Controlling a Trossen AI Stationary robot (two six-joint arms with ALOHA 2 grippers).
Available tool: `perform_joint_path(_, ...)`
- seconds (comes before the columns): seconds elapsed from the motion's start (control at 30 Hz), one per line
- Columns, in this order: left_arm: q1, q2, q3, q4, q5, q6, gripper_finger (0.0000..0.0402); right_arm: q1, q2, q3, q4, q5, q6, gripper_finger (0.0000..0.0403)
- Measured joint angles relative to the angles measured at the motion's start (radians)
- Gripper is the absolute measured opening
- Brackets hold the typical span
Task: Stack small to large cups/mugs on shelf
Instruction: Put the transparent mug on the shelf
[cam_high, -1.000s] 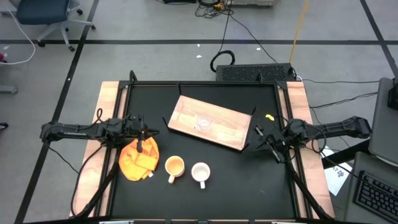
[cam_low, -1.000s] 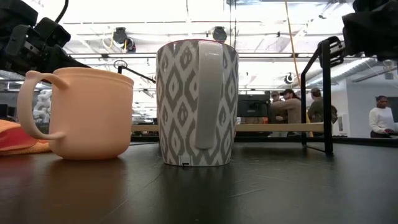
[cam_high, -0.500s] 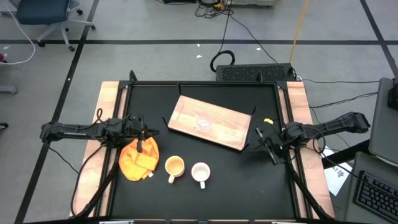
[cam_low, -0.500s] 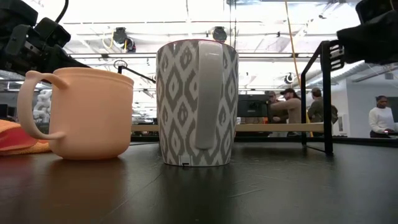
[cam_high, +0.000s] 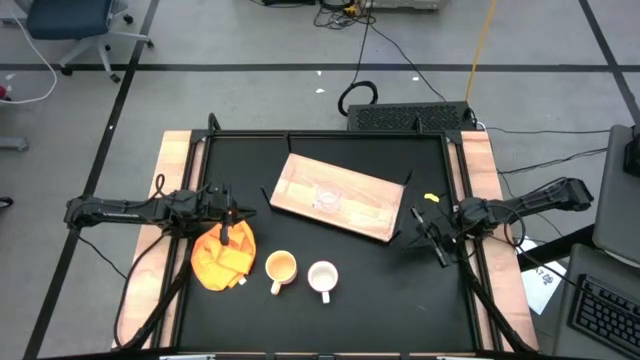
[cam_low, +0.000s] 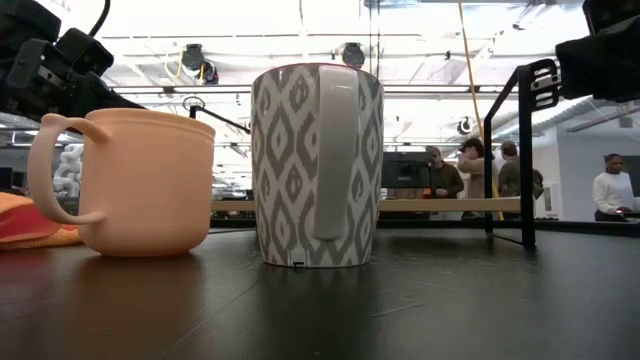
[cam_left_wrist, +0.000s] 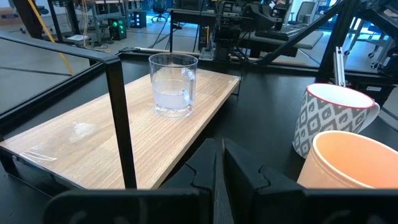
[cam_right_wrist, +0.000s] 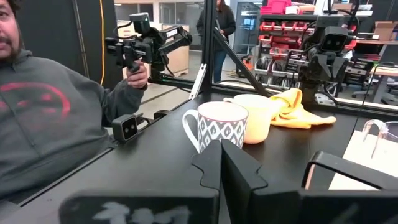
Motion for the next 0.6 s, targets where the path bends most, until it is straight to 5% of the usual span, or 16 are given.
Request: perform_joint_path(0.6,0.000,0.000,0.000,0.022,-0.008,0.002,0.0031,0.000,0.000,-0.001,0.000,-0.004,0.015,0.0000)
